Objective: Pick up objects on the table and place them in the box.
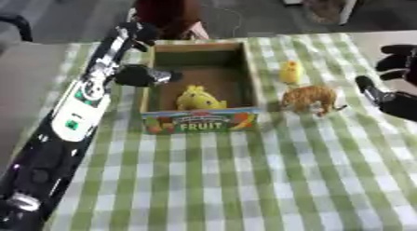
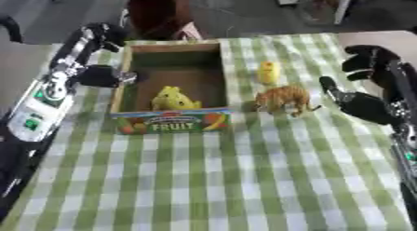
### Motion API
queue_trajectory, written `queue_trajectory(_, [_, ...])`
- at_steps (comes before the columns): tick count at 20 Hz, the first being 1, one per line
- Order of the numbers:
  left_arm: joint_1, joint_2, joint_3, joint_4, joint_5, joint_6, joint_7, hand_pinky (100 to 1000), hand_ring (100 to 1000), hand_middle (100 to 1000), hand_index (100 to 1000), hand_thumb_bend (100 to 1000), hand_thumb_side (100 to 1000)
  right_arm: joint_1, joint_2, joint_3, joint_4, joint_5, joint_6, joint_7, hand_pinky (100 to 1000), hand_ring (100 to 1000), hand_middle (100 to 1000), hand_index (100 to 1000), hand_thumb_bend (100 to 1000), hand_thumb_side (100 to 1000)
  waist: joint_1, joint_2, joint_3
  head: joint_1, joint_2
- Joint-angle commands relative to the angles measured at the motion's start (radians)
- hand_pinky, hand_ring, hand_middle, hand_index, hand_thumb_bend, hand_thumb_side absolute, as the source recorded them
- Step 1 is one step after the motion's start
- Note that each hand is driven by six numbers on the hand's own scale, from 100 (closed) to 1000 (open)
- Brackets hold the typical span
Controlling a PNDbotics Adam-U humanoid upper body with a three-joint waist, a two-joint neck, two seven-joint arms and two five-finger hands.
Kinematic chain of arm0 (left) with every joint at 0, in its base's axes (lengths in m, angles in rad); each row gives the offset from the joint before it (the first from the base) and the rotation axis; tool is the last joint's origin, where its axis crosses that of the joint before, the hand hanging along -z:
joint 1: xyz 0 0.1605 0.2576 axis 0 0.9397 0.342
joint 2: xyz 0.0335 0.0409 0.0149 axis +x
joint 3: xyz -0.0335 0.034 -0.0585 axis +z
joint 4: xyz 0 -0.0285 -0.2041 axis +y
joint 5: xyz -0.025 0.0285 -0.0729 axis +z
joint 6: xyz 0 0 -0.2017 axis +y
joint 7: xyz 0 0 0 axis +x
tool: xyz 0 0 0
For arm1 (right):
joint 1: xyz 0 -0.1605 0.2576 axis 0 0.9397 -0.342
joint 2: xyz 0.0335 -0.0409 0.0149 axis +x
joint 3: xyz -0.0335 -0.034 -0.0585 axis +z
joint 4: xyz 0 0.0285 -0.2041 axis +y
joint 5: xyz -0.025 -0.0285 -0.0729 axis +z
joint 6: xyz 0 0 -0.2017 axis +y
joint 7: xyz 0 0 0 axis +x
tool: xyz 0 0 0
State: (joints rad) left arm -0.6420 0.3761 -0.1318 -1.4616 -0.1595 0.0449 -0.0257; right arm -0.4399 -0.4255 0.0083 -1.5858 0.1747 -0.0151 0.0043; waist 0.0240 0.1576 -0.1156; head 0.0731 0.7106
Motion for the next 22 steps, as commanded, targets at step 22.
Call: queue_trajectory(22, [0.290, 0.050, 0.140, -0.323, 0.175, 0.033, 0.117, 683, 645, 595, 712, 748, 161, -0.306, -0.147, 0.165, 0.424, 0.222, -0.127, 0.183, 680, 714, 627, 783, 424, 100, 0.004, -0.003, 0.052, -0.033, -0.015])
